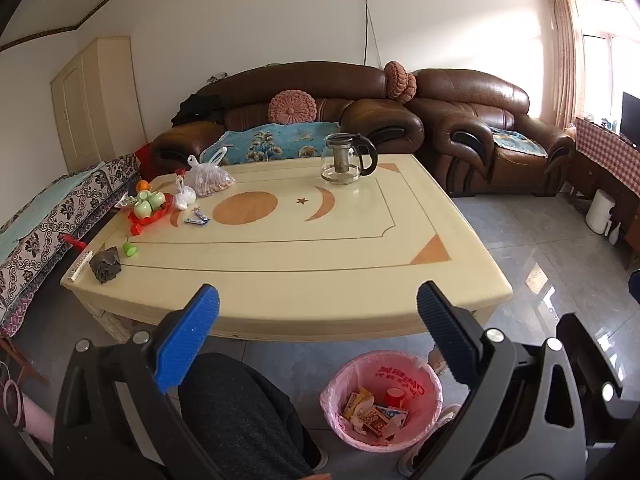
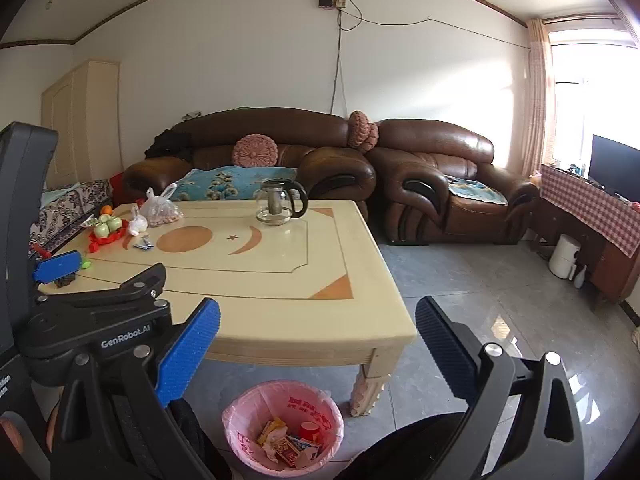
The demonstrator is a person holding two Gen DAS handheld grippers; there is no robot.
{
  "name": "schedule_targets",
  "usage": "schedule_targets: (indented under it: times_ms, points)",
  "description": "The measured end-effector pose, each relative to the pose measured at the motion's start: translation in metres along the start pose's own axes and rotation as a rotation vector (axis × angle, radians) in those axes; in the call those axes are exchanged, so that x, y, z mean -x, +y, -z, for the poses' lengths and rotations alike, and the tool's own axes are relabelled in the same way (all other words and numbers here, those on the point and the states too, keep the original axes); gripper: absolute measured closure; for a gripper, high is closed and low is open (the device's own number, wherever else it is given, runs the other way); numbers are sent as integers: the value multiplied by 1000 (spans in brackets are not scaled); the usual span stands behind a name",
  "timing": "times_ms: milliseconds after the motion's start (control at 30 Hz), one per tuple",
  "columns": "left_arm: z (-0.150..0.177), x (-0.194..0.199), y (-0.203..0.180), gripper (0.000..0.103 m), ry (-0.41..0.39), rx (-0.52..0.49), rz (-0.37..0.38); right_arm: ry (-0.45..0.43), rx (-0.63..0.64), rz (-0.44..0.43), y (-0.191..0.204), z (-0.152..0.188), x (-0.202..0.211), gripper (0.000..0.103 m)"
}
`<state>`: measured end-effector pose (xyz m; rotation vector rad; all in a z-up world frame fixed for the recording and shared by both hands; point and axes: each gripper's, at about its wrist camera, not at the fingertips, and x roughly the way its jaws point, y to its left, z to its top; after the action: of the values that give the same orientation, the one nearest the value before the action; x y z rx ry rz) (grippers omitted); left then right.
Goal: Collect trash
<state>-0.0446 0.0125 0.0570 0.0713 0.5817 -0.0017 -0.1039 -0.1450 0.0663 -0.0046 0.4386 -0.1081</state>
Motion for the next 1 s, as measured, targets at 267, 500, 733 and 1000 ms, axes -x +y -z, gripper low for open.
schedule_targets:
  times_ms: [267,500,733,1000]
  points:
    - [2,4,1,6,3,-3,3,27,-20,3,-2,2,1,7]
    - [0,5,4,6,-4,0,6,14,-11,18,2,3,3,7]
    - [-2,9,4,6,-7,11,12,-5,-2,40,7,4,11,7]
    - [-3,9,4,6,-2,10,15,-7,1,43,7,4,12,7]
